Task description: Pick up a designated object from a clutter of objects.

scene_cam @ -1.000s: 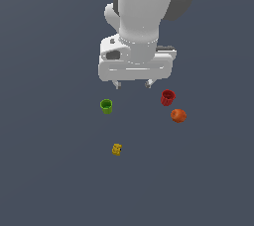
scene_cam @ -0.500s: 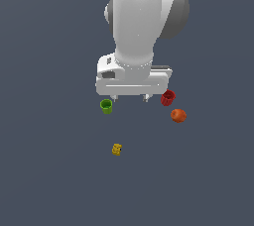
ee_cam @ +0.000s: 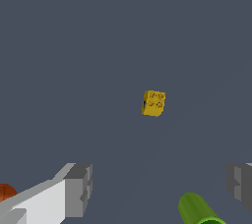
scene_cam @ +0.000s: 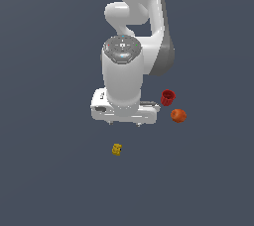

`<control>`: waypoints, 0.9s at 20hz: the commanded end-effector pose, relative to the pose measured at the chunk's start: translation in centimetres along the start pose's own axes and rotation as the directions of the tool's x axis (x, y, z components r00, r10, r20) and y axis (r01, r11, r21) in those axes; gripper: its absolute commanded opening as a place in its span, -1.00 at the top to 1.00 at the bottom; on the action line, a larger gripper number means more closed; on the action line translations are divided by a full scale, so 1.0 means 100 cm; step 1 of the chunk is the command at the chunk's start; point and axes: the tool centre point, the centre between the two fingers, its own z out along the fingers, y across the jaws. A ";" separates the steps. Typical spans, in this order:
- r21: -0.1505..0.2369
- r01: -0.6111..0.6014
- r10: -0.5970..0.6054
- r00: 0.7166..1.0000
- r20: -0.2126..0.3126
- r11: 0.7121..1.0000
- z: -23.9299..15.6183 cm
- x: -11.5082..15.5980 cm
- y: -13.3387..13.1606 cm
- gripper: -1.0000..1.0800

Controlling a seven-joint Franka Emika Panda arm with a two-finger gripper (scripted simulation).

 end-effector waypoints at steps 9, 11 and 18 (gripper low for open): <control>0.004 -0.116 0.116 0.993 0.004 0.993 0.090 0.029 0.022 -0.92; 0.003 -0.129 0.129 0.992 0.005 0.992 0.101 0.031 0.025 -0.92; 0.002 -0.155 0.155 0.988 0.006 0.988 0.123 0.035 0.031 -0.92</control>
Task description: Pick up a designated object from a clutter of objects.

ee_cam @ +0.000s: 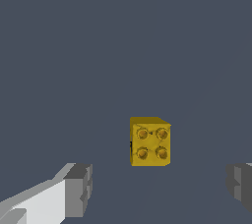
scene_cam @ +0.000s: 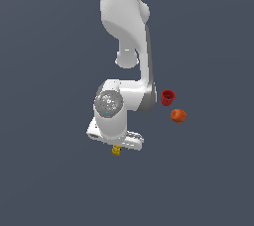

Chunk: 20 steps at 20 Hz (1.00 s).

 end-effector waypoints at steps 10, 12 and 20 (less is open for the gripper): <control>0.000 -0.004 0.004 1.000 0.000 1.000 0.021 0.000 0.001 -0.92; 0.000 -0.004 0.004 1.000 -0.001 1.000 0.032 0.000 0.001 -0.92; 0.000 -0.005 0.005 1.000 -0.001 1.000 0.054 0.001 0.001 -0.92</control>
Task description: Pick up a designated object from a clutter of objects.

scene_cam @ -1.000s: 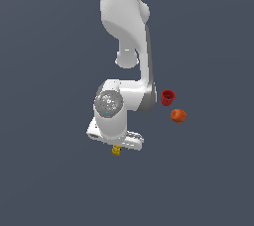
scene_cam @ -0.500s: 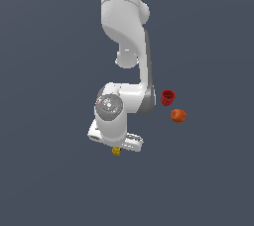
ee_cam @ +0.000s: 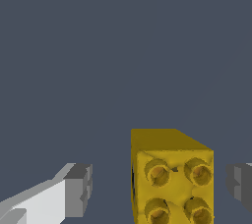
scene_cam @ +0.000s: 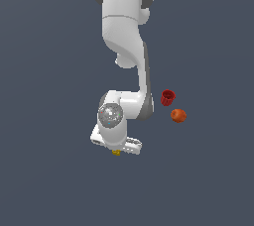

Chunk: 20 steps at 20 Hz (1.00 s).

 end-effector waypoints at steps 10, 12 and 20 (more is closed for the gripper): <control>0.000 0.000 0.000 1.000 -0.002 1.000 0.001 0.001 0.000 1.00; 0.000 0.000 0.000 1.000 -0.002 1.000 0.001 0.001 0.000 1.00; 0.000 0.000 0.000 1.000 -0.002 1.000 -0.009 -0.005 0.005 1.00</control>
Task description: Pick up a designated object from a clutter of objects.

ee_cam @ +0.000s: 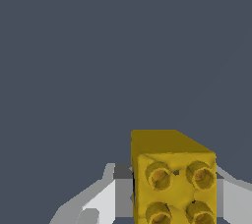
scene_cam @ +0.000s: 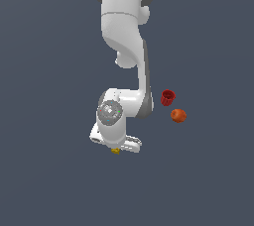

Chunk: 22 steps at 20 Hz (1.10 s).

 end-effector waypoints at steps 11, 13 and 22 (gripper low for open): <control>0.001 0.000 0.000 1.000 -0.001 1.000 -0.054 -0.033 0.026 1.00; 0.001 0.000 0.000 1.000 -0.001 1.000 -0.068 -0.042 0.033 1.00; 0.002 -0.001 0.001 1.000 -0.001 1.000 -0.133 -0.081 0.064 1.00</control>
